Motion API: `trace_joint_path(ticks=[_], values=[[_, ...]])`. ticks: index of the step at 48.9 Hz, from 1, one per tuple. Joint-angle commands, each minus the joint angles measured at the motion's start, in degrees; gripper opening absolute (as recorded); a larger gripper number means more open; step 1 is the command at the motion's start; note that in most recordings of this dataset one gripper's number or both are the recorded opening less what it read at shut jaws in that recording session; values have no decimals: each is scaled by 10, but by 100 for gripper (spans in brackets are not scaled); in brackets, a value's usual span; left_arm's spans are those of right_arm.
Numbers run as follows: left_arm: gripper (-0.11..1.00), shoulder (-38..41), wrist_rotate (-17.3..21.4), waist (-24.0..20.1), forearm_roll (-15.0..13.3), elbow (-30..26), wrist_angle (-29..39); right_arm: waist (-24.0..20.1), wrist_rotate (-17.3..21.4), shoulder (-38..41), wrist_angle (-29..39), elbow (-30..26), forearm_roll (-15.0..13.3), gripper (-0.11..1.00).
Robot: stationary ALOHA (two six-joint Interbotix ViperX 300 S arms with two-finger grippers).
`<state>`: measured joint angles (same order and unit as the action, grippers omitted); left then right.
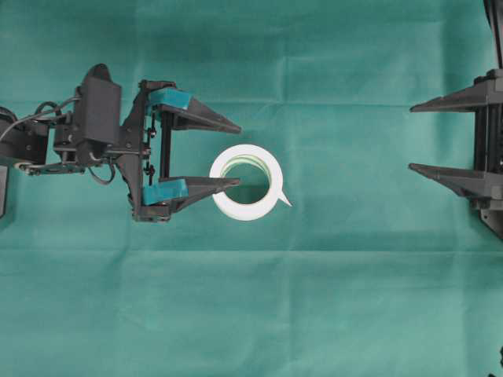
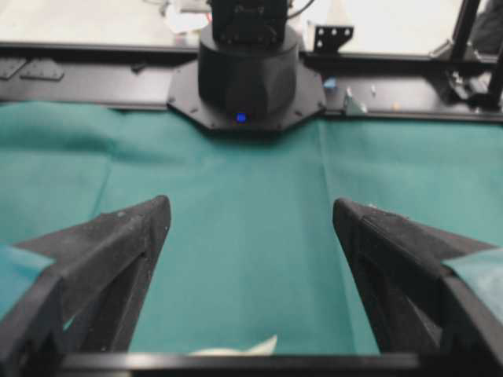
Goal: Peel off the duct tape with your right arm.
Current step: 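Lower the open left gripper over the tape roll's near rim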
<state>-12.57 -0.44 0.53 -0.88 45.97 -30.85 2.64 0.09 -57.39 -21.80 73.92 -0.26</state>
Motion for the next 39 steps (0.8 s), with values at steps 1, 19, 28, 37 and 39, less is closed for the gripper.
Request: trace_joint_path(ticks=[1, 19, 28, 37, 39], values=[[99, -4, -1, 4, 0, -26, 46, 2, 1, 3, -6, -6, -1, 86], [99, 27, 5, 19, 0, -116, 318, 2, 1, 3, -7, -7, -1, 86], [99, 42, 5, 19, 0, -143, 384, 2, 1, 4, -7, -9, -1, 86], [99, 52, 5, 21, 0, -160, 421, 2, 1, 4, -12, -6, -1, 85], [99, 54, 5, 22, 0, -160, 423, 2, 1, 4, -15, -5, -1, 85]])
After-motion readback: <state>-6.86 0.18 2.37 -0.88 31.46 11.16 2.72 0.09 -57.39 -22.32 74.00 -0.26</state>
